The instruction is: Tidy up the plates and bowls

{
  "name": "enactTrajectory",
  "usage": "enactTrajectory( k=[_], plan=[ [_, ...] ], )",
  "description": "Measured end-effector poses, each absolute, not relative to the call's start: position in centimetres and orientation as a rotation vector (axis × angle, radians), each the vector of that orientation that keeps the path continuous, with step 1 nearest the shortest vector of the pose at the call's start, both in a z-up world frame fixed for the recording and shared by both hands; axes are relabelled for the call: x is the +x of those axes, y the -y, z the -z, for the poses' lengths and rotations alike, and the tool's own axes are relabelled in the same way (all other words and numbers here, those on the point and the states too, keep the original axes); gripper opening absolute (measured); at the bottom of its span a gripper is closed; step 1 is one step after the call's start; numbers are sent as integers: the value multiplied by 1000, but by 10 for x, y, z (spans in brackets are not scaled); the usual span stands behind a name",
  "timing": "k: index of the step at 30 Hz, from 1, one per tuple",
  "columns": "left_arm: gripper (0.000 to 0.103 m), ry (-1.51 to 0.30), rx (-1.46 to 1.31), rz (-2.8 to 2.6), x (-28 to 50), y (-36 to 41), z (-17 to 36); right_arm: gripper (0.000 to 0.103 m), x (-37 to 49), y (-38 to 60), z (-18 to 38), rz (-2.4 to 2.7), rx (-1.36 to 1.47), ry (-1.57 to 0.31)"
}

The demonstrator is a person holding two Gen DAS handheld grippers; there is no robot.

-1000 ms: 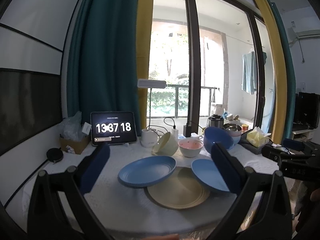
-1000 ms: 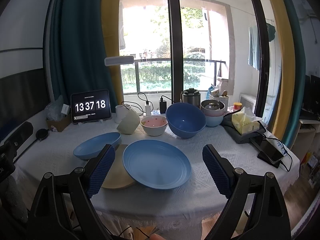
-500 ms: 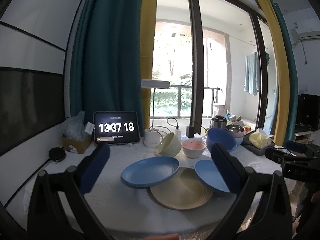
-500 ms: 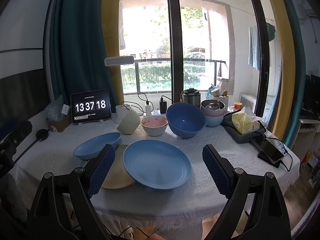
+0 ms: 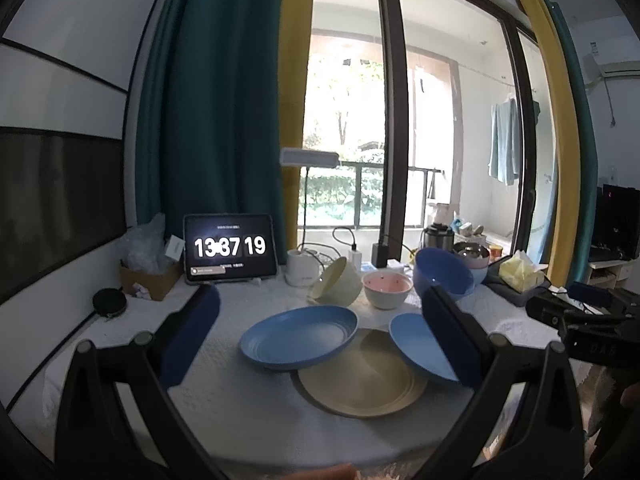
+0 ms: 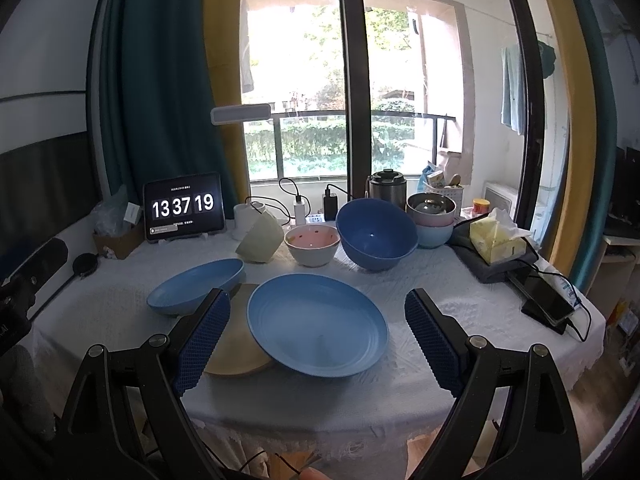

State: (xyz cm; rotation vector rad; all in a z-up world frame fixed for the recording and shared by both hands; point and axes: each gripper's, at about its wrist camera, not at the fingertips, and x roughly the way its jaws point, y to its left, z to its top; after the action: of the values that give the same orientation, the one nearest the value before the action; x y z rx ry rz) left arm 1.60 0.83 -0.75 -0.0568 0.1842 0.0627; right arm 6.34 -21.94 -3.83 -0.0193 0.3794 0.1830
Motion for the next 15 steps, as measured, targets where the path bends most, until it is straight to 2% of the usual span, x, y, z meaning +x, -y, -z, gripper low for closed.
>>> enactTrajectory(
  k=[15],
  plan=[
    [102,-339,-90,-84,62,-24,44,92,118,189,72,-252,-44,-525]
  ],
)
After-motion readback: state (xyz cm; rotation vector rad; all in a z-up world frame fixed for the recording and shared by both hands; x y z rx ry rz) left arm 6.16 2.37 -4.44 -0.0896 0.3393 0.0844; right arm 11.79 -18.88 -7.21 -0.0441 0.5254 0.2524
